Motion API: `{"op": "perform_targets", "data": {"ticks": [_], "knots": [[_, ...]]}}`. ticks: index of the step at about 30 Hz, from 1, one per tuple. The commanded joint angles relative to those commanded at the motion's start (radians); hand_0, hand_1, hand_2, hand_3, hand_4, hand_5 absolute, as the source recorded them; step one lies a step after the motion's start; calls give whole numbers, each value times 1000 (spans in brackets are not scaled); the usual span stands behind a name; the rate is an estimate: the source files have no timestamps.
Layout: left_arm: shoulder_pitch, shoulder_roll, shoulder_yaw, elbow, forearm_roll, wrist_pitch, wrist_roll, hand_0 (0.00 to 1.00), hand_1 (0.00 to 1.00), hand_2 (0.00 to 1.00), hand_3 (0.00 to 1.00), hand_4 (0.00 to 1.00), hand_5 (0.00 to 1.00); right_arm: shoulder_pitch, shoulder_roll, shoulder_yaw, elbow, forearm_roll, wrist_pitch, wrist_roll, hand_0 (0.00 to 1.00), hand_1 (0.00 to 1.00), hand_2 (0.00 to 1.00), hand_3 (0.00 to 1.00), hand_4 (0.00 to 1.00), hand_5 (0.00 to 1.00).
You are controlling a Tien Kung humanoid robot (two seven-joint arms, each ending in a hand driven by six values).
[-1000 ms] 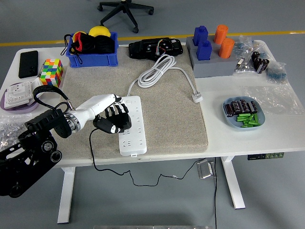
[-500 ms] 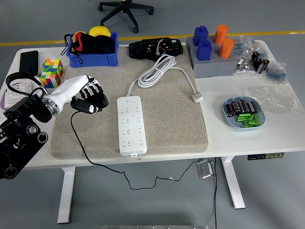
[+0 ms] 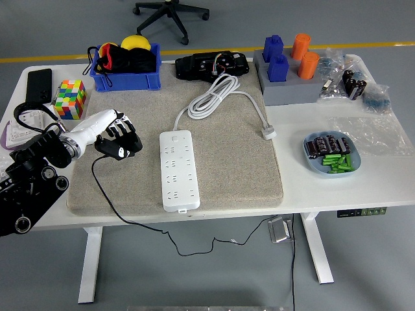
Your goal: Pull the plug out,throw it away,press the button
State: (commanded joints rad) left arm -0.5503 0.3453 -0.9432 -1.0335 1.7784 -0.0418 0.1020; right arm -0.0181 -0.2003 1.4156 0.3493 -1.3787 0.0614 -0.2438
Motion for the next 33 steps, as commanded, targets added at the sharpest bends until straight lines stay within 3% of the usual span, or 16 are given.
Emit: {"op": "perform_targets", "data": {"ticks": [3,20,21,26,27,32,33], "knots": [[-3,0,7,7,-3,-3,2,563,588,580,617,805,2,0,0,-1,1,1,0,0,791,754,752,750,794,850],[5,-8,14,21,-24,5,-5,577,619,595,623,808,2,-1,1,-1,1,2,0,0,791,754,752,749,794,848],[5,-8,13,18,-25,4,-6,619,683,679,708,852,2,-1,1,-1,1,1,0,0,791,753,752,749,794,846],[7,-3,-6,-30,-36,7,-7,619,683,679,708,852,2,-2,2,0,1,0,0,0,791,753,752,749,794,846],[7,-2,-12,-50,-44,12,-8,692,745,761,827,885,2,-2,2,0,0,0,0,0,791,754,751,748,794,846],[-1,1,-13,-131,-89,43,-33,692,745,761,827,885,2,-3,0,-1,1,1,0,0,791,754,751,748,794,846],[-9,1,-7,-142,-99,46,-36,442,554,623,814,738,2,-2,0,-3,1,1,0,0,791,753,752,749,794,846]]}}
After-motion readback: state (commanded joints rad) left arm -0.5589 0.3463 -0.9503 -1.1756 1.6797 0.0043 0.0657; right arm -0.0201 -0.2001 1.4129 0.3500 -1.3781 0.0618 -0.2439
